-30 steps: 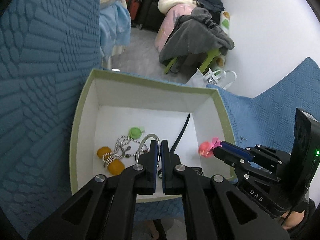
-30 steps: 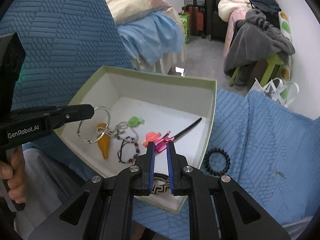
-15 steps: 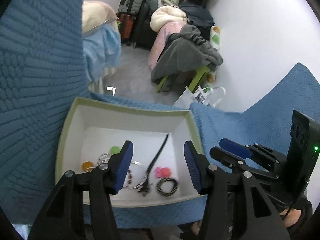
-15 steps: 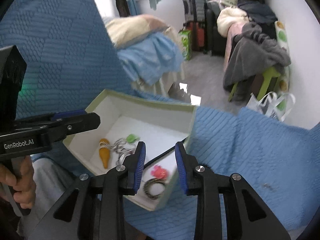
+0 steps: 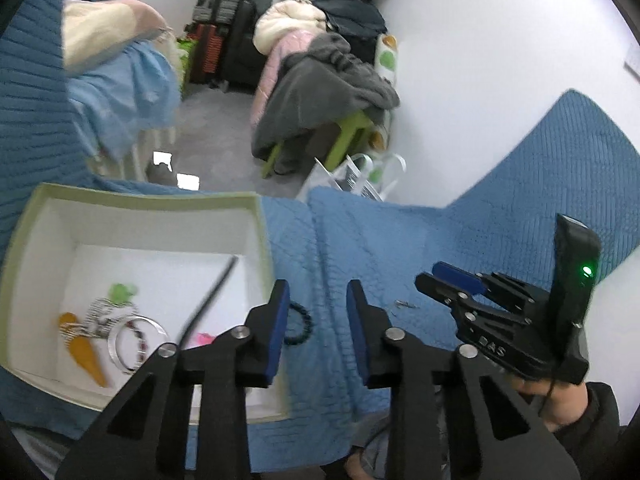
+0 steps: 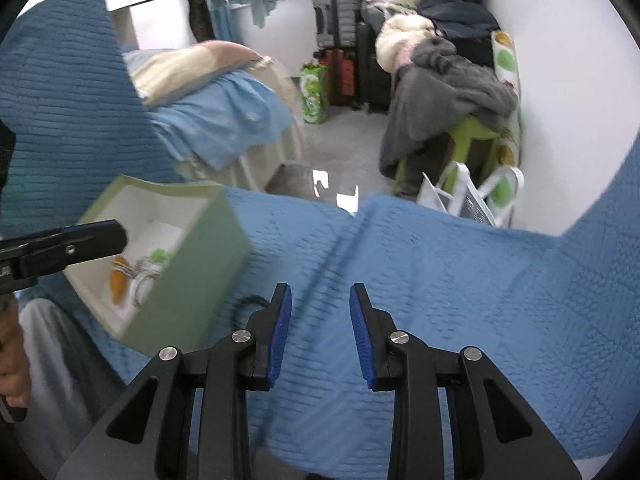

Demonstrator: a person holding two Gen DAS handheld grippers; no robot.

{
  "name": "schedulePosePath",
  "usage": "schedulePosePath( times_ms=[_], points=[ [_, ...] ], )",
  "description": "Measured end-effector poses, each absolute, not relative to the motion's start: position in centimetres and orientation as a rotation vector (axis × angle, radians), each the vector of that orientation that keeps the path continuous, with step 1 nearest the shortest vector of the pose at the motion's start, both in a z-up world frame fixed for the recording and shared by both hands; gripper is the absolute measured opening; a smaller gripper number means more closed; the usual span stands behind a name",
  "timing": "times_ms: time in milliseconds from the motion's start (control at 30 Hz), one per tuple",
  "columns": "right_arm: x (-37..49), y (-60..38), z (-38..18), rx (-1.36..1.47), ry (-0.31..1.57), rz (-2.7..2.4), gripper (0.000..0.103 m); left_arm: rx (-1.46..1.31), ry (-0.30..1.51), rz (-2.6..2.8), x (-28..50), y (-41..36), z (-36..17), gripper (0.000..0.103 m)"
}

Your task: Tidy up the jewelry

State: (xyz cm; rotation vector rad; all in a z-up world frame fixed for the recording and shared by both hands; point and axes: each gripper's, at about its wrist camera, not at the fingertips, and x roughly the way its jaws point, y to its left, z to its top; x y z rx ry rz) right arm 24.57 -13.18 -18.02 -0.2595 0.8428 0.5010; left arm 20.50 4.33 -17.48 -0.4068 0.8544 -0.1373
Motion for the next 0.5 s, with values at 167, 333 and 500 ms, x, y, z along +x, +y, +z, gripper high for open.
schedulePosePath(
  times_ms=[167, 333, 500],
  points=[
    [26.6, -16.8, -20.3, -0.282, 0.894, 0.474, 0.025, -0.378, 0.901, -0.153, 21.3, 1.1, -19.1, 0.021],
    [28.6, -19.5, -22.5, -0.305, 0.961, 0.458, 0.024, -0.373, 0.926, -0.095, 22.2, -0.8, -20.9, 0.019],
    [29.3, -20.5, -24.8, -0.353, 1.016, 0.492, 0.024, -0.408, 0.939, -0.024, 22.7, -1.3, -22.7, 0.019]
  ],
)
